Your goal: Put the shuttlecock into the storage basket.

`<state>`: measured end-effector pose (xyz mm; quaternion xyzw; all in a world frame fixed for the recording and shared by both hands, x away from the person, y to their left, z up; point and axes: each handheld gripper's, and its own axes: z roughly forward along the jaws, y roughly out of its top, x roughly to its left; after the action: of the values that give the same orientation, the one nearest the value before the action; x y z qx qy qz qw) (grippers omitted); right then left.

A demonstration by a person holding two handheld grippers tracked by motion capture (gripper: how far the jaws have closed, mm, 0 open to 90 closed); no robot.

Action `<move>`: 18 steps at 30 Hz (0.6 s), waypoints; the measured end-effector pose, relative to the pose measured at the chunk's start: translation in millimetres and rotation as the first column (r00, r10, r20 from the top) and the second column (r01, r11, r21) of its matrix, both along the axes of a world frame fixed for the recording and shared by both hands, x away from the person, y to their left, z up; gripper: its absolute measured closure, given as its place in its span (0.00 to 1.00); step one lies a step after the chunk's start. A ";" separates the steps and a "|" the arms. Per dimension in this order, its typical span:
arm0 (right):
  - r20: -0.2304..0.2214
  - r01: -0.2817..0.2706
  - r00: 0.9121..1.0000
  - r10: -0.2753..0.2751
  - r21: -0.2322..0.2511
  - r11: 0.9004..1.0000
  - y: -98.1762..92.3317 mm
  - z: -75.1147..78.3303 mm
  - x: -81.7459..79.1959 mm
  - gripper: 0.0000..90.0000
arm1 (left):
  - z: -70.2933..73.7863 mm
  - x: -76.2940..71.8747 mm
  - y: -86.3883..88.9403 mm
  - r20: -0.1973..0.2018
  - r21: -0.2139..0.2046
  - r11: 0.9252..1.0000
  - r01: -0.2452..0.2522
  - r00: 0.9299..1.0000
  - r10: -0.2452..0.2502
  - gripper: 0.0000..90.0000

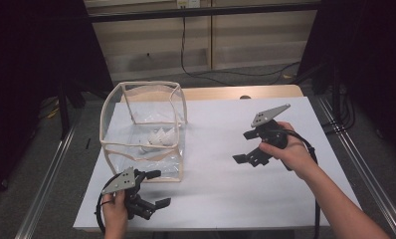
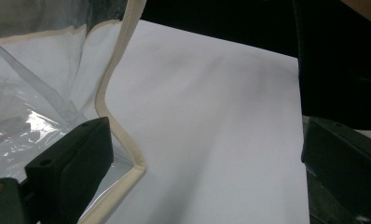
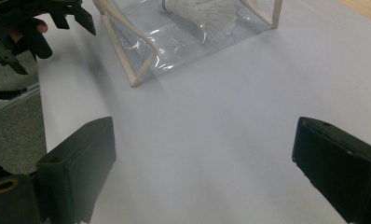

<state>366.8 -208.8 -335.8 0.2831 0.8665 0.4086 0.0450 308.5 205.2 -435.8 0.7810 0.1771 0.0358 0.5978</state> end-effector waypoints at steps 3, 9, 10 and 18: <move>0.005 0.007 1.000 -0.007 -0.006 1.000 -4.9 -4.7 -2.7 0.06 | -0.1 0.0 -0.2 -0.001 0.000 1.000 0.001 1.000 -0.001 0.03; 0.011 0.013 1.000 -0.013 0.007 1.000 -14.5 -12.6 -8.8 0.06 | -0.1 0.0 0.2 0.000 0.000 1.000 0.000 1.000 0.000 0.03; 0.015 0.015 1.000 -0.015 0.010 1.000 -16.5 -14.0 -10.4 0.06 | -0.1 0.0 0.2 0.000 0.000 1.000 0.000 1.000 0.000 0.03; 0.021 0.028 0.999 -0.029 0.032 0.999 -30.6 -24.9 -19.9 0.06 | -0.1 0.1 0.8 -0.001 0.000 1.000 -0.001 1.000 0.001 0.03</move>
<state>347.0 -239.4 -360.7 0.2919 0.8554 0.4244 0.0555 308.6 206.0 -435.9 0.7810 0.1777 0.0359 0.5977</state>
